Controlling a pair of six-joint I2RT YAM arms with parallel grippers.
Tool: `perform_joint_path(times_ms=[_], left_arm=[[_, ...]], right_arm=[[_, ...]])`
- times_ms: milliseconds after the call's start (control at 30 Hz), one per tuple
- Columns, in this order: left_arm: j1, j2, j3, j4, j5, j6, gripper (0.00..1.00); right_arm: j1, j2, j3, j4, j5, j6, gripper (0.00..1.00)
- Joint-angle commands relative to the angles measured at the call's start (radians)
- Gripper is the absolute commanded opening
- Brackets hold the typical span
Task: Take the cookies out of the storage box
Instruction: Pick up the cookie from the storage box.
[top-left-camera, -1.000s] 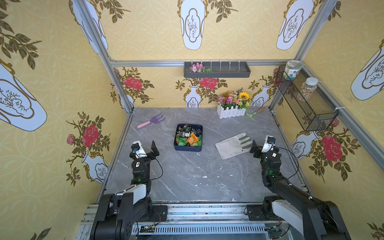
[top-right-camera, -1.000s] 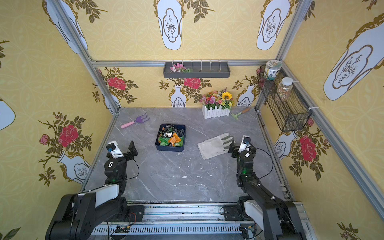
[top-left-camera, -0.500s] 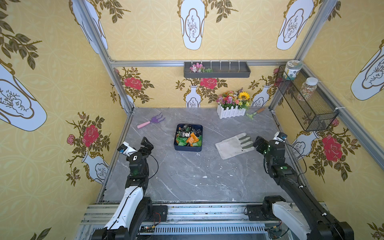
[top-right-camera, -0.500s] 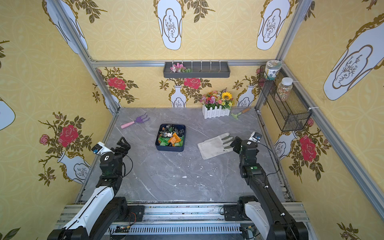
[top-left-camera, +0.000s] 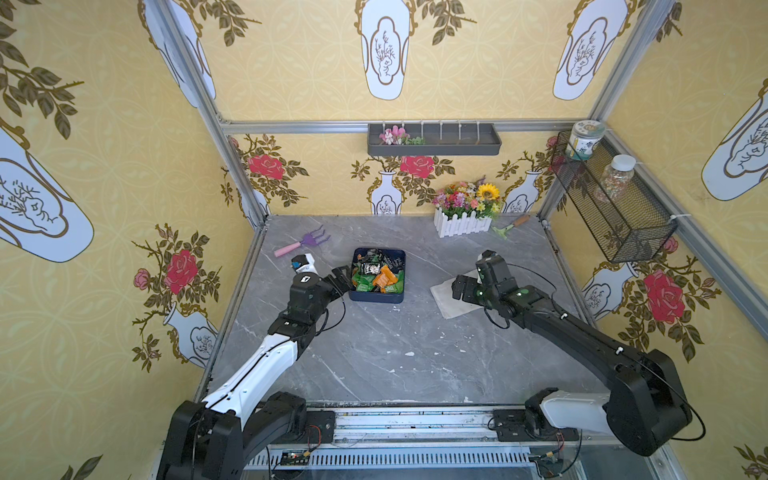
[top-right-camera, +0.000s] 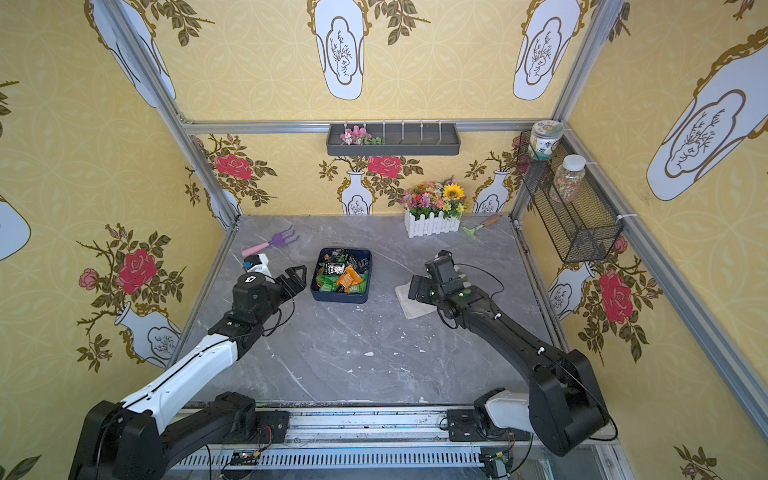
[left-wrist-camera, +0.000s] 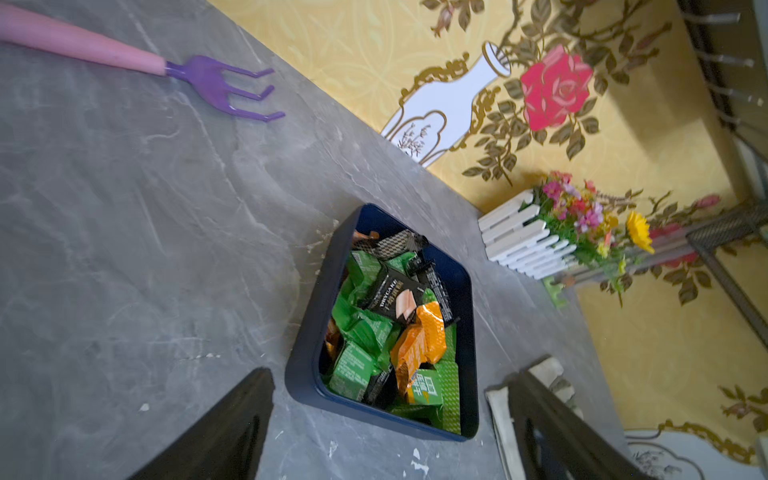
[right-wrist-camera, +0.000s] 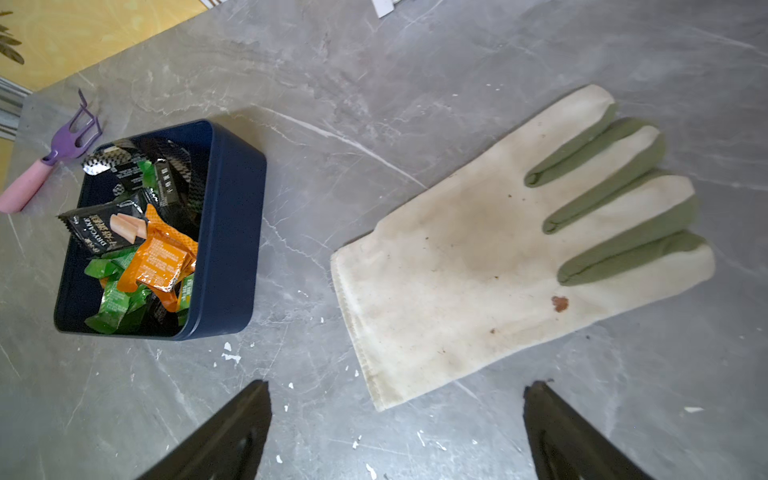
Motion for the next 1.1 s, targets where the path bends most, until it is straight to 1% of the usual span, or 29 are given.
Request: perform_joint_path(times_ms=[0, 67, 167, 267, 433, 533, 567, 633, 667, 800, 933, 1067], left_arm=[[-0.025, 0.087, 0.085, -0.152, -0.006, 0.139, 0.88], [-0.026, 0.153, 0.156, -0.206, 0.022, 0.181, 0.86], [-0.025, 0.261, 0.276, -0.295, 0.059, 0.255, 0.79], [-0.021, 0.364, 0.368, -0.35, 0.069, 0.326, 0.69], [-0.012, 0.523, 0.517, -0.432, 0.086, 0.382, 0.65], [-0.002, 0.591, 0.583, -0.451, 0.096, 0.396, 0.62], [0.003, 0.605, 0.598, -0.449, 0.099, 0.4, 0.58], [0.016, 0.638, 0.629, -0.448, 0.127, 0.405, 0.47], [0.02, 0.651, 0.641, -0.449, 0.145, 0.408, 0.45], [0.023, 0.71, 0.694, -0.483, 0.21, 0.441, 0.44], [0.037, 0.741, 0.717, -0.499, 0.274, 0.441, 0.44], [0.048, 0.768, 0.732, -0.518, 0.304, 0.437, 0.44]], right_arm=[[0.016, 0.039, 0.037, -0.018, 0.023, -0.008, 0.97], [0.022, 0.054, 0.051, -0.019, 0.024, -0.007, 0.97], [0.043, 0.072, 0.071, -0.036, 0.055, -0.01, 0.97], [0.055, 0.08, 0.077, -0.042, 0.07, -0.011, 0.97], [0.061, 0.08, 0.081, -0.052, 0.07, -0.009, 0.97], [0.062, 0.075, 0.087, -0.057, 0.071, -0.012, 0.97], [0.063, 0.072, 0.089, -0.058, 0.069, -0.015, 0.97], [0.065, 0.069, 0.095, -0.063, 0.069, -0.019, 0.97], [0.066, 0.068, 0.098, -0.068, 0.073, -0.019, 0.97], [0.068, 0.052, 0.097, -0.068, 0.094, -0.012, 0.97], [0.069, 0.046, 0.099, -0.061, 0.104, -0.016, 0.97], [0.07, 0.051, 0.106, -0.07, 0.102, -0.021, 0.97]])
